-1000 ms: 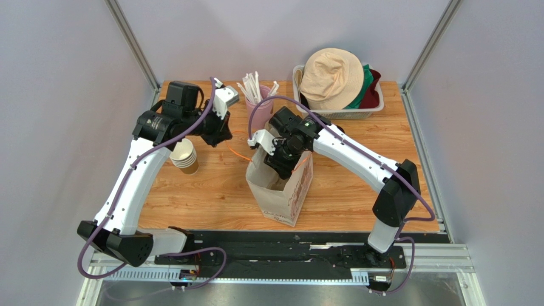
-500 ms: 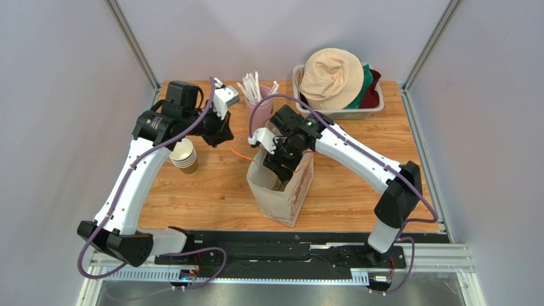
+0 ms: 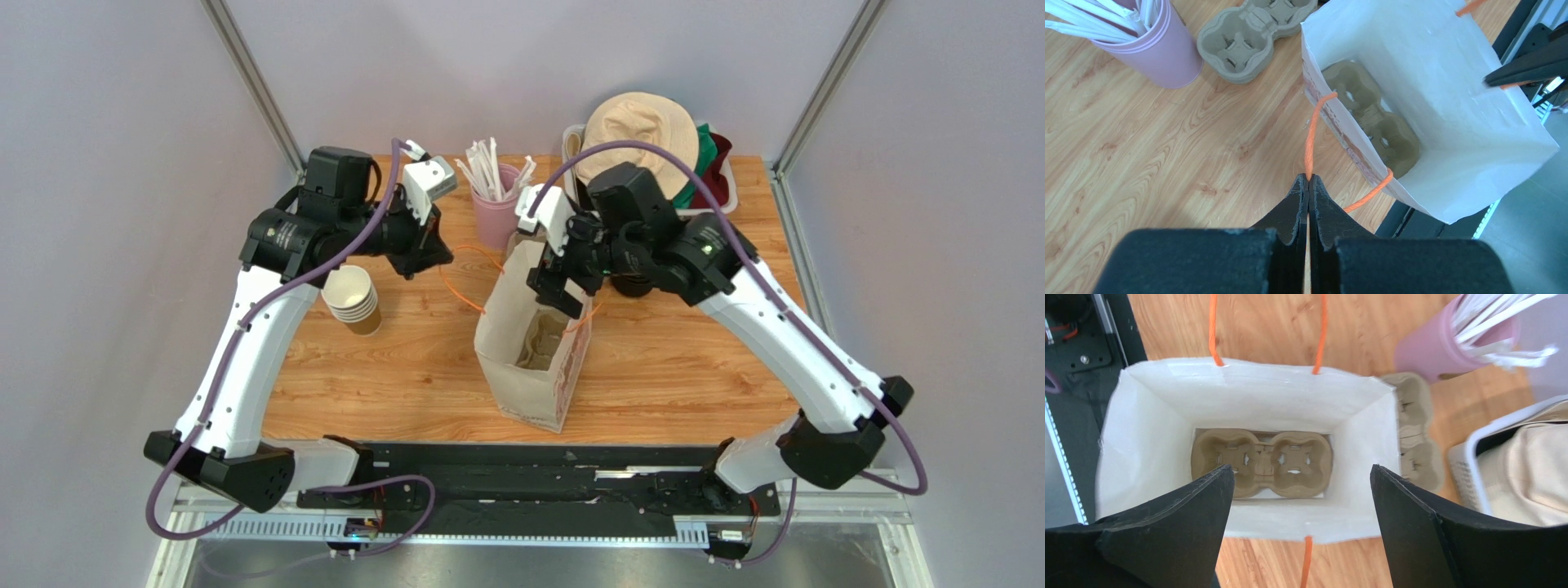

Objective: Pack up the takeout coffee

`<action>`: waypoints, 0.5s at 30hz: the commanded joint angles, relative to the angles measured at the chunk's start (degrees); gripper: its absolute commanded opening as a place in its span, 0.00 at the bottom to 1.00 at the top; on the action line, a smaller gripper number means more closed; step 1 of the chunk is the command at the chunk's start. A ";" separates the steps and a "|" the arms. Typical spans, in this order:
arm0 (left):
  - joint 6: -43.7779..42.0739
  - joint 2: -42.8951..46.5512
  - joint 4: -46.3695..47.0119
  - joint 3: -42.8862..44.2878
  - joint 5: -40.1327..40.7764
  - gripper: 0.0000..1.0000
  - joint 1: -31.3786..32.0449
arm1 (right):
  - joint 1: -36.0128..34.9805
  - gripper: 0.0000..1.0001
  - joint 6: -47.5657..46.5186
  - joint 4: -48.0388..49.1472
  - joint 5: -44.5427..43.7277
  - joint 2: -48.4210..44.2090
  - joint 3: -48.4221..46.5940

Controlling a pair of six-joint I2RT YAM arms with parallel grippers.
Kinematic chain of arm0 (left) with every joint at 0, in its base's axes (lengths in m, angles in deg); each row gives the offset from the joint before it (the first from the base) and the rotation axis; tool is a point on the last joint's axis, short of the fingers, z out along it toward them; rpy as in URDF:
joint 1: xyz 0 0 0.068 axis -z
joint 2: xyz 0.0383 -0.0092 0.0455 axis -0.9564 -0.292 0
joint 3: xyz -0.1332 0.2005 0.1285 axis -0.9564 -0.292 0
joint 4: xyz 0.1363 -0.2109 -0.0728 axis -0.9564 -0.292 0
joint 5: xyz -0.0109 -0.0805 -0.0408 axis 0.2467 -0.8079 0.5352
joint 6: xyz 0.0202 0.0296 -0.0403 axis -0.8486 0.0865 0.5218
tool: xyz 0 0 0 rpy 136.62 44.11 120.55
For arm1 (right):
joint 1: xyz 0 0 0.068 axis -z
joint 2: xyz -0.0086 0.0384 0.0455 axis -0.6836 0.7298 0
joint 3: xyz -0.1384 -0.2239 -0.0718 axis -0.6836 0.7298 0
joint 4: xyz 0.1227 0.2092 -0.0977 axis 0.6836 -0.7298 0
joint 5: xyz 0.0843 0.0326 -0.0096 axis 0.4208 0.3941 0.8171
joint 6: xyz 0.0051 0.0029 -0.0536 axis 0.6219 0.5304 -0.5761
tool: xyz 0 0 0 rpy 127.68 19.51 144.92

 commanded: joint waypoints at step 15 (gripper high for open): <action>-1.59 -5.32 -2.43 8.56 -1.13 0.02 0.12 | 2.35 0.86 -8.88 -7.32 4.49 -11.85 -4.55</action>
